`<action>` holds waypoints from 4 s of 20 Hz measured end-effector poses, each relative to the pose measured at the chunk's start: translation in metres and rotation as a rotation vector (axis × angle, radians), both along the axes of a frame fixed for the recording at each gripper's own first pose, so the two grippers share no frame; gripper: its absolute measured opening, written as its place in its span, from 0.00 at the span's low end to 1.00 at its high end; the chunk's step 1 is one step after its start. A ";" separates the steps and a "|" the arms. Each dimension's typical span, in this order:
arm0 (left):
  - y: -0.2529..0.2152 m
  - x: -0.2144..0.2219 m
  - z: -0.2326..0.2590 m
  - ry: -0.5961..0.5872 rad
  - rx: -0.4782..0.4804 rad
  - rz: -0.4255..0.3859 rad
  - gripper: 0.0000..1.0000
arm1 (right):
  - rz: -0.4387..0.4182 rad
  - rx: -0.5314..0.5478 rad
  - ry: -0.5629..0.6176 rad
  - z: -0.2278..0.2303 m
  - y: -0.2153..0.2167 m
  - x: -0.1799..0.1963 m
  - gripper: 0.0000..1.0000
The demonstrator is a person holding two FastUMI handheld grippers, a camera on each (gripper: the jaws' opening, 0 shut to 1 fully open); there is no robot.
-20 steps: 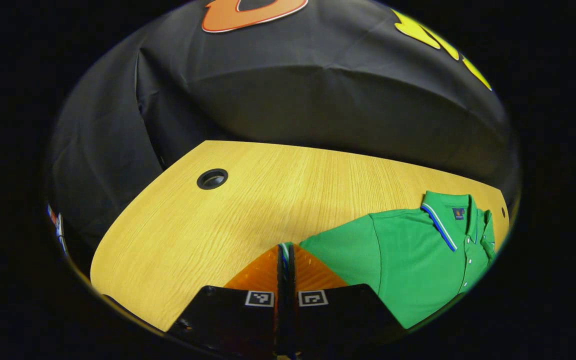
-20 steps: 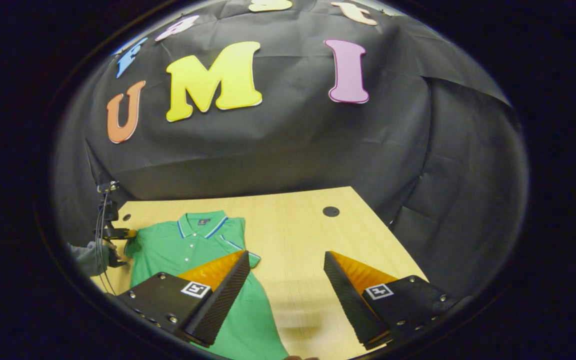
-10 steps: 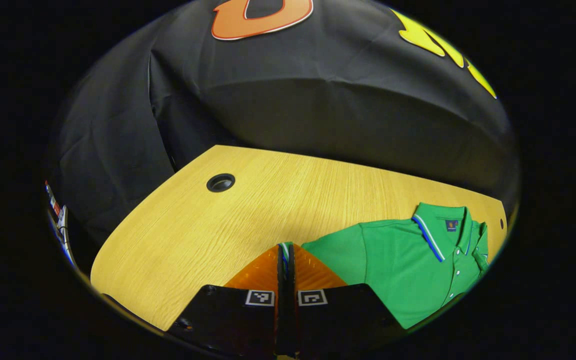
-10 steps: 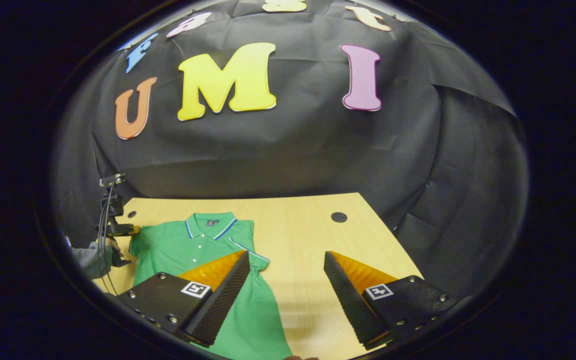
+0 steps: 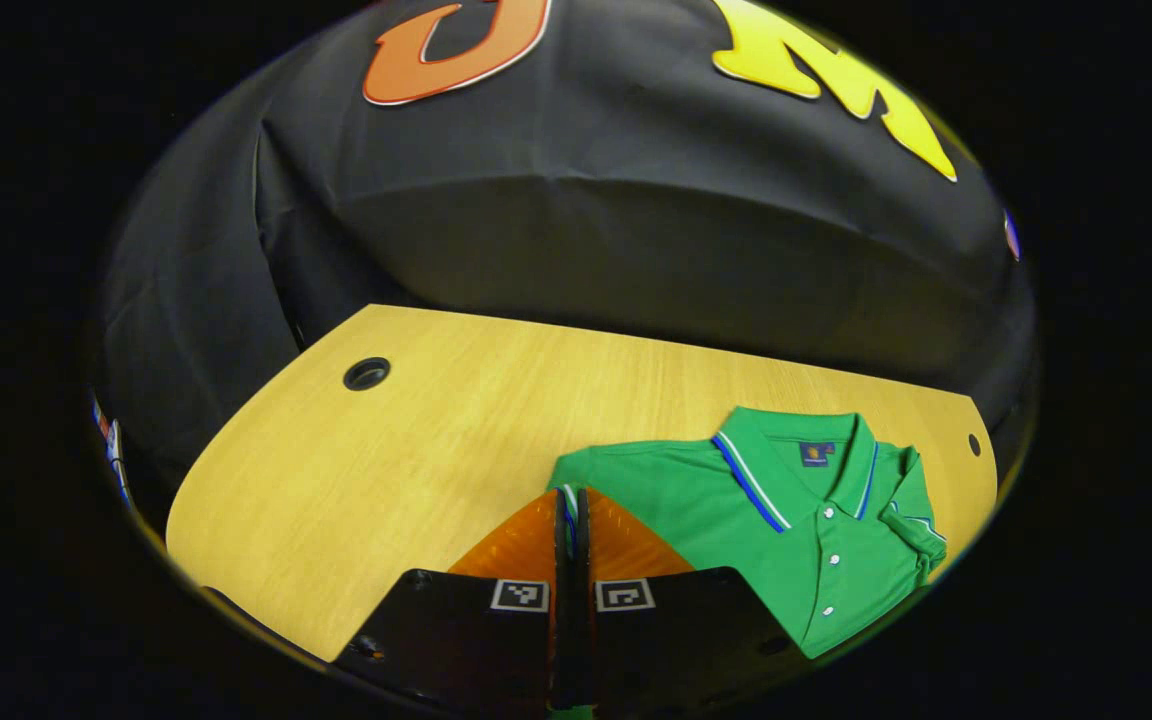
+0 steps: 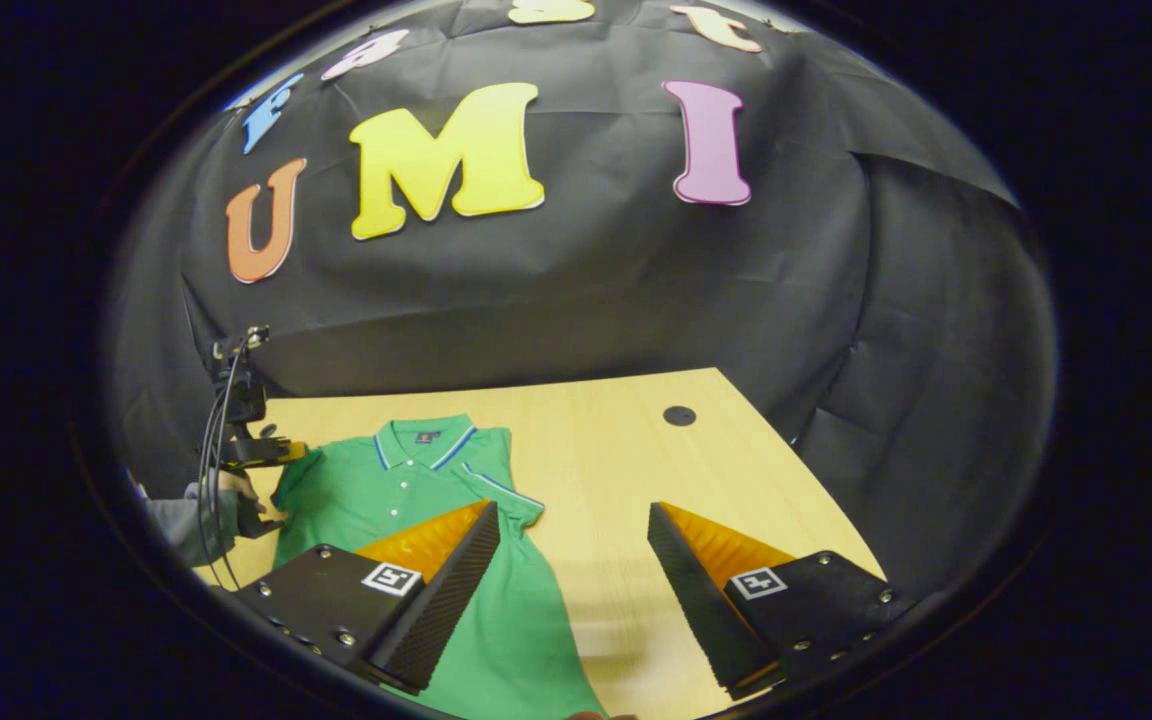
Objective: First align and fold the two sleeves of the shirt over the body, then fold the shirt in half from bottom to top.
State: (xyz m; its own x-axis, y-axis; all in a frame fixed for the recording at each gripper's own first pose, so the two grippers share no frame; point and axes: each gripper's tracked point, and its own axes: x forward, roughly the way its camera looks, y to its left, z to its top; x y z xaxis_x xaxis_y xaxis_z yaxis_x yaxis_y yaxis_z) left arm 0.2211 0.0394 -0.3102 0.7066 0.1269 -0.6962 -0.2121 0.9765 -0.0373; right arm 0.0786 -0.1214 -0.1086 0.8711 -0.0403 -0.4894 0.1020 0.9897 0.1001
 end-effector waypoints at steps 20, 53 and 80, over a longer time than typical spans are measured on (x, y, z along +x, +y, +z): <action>-0.104 -0.011 -0.029 0.062 -0.058 -0.156 0.05 | -0.026 0.038 0.009 -0.018 -0.024 -0.002 0.96; -0.004 -0.409 0.030 0.255 -0.102 -0.014 0.99 | 0.117 0.025 0.376 -0.152 0.044 -0.210 0.96; -0.023 -0.451 0.006 0.340 -0.065 -0.086 0.99 | 0.110 -0.053 0.514 -0.199 0.040 -0.247 1.00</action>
State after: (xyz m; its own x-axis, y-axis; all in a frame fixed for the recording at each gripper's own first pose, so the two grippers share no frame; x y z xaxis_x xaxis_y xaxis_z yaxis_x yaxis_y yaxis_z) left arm -0.2295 0.0160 -0.3041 0.4394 0.0245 -0.8979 -0.1398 0.9893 -0.0415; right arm -0.1682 -0.0814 -0.3077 0.5198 0.0021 -0.8543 0.0198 0.9997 0.0145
